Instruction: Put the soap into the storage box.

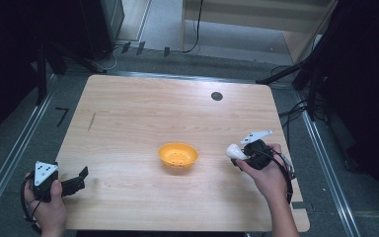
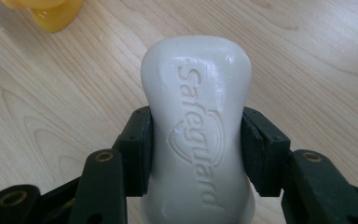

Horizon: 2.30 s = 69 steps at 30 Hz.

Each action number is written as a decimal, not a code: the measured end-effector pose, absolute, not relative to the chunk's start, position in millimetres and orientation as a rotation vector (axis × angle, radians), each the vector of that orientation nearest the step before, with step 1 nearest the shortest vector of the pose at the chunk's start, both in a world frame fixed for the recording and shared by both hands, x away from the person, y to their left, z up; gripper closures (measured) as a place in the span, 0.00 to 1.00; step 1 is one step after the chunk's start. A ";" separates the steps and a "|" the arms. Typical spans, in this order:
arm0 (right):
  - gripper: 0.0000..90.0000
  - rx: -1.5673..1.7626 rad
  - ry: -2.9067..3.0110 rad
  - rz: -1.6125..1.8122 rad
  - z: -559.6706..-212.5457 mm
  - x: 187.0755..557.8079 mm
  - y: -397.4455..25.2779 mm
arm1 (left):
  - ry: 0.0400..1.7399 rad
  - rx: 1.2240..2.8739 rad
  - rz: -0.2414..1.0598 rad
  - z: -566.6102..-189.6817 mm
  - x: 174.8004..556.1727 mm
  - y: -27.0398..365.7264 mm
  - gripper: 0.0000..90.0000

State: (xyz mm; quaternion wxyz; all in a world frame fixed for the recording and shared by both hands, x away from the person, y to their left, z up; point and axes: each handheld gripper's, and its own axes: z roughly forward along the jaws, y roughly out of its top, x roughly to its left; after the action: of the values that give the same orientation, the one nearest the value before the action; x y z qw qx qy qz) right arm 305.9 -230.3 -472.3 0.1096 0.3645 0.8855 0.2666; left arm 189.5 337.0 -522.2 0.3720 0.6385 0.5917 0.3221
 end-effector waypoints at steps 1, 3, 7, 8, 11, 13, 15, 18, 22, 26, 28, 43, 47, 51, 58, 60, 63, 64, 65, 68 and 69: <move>0.56 1.066 2.605 0.785 -471.6 306.3 -228.4 | 1.517 1.637 0.826 -522.2 189.5 337.0 0.00; 0.56 1.057 2.609 0.788 -470.5 306.7 -225.4 | 1.518 1.637 0.825 -522.1 189.5 337.1 0.00; 0.56 1.032 2.623 0.791 -468.5 308.8 -218.7 | 1.518 1.636 0.825 -522.1 189.5 337.2 0.00; 0.56 1.027 2.623 0.790 -467.3 309.3 -216.7 | 1.518 1.636 0.825 -522.1 189.5 337.3 0.00; 0.56 1.010 2.628 0.796 -464.5 310.8 -211.9 | 1.518 1.635 0.826 -522.2 189.7 337.2 0.00; 0.56 1.000 2.634 0.800 -462.9 311.9 -208.2 | 1.517 1.635 0.825 -522.1 189.5 337.3 0.00; 0.56 0.991 2.637 0.804 -462.3 312.5 -206.3 | 1.518 1.635 0.823 -522.1 189.6 337.4 0.00; 0.56 0.962 2.651 0.808 -459.2 313.7 -196.9 | 1.518 1.635 0.826 -522.2 189.6 337.0 0.00; 0.56 0.933 2.657 0.815 -456.8 315.9 -189.0 | 1.517 1.636 0.824 -522.3 189.8 337.3 0.00; 0.56 0.899 2.669 0.821 -454.0 317.9 -181.3 | 1.517 1.636 0.823 -522.3 189.8 337.3 0.00; 0.56 0.877 2.679 0.817 -452.7 318.7 -176.2 | 1.516 1.637 0.822 -522.3 189.9 337.5 0.00; 0.56 0.759 2.714 0.830 -443.5 324.3 -152.7 | 1.518 1.637 0.823 -522.3 189.9 337.4 0.00; 0.56 0.728 2.719 0.840 -442.2 325.1 -148.6 | 1.518 1.637 0.823 -522.2 189.9 337.4 0.00; 0.56 0.681 2.730 0.840 -441.0 324.6 -141.8 | 1.517 1.637 0.822 -522.3 190.0 337.6 0.00; 0.56 0.626 2.744 0.838 -438.2 325.5 -131.8 | 1.516 1.636 0.820 -522.3 190.1 337.8 0.00; 0.56 0.614 2.749 0.835 -436.5 325.9 -128.5 | 1.517 1.633 0.819 -522.4 190.2 337.8 0.00; 0.56 0.592 2.752 0.835 -434.3 326.2 -123.1 | 1.517 1.632 0.818 -522.4 190.2 337.8 0.00; 0.56 0.590 2.757 0.832 -433.5 325.8 -121.4 | 1.517 1.631 0.818 -522.4 190.2 337.8 0.00; 0.56 0.573 2.753 0.832 -433.3 326.3 -120.1 | 1.519 1.630 0.819 -522.4 190.2 337.8 0.00; 0.56 0.545 2.762 0.832 -431.8 326.7 -115.3 | 1.519 1.630 0.818 -522.3 190.2 337.9 0.00; 0.56 0.545 2.762 0.832 -431.8 326.7 -115.3 | 1.519 1.630 0.818 -522.3 190.2 337.9 0.00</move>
State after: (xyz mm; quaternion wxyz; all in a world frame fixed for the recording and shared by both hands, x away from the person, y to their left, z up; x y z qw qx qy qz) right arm 326.7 -115.3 -431.8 0.1026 0.1847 0.9359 0.2818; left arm 190.2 337.9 -522.3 0.3745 0.6367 0.5934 0.3196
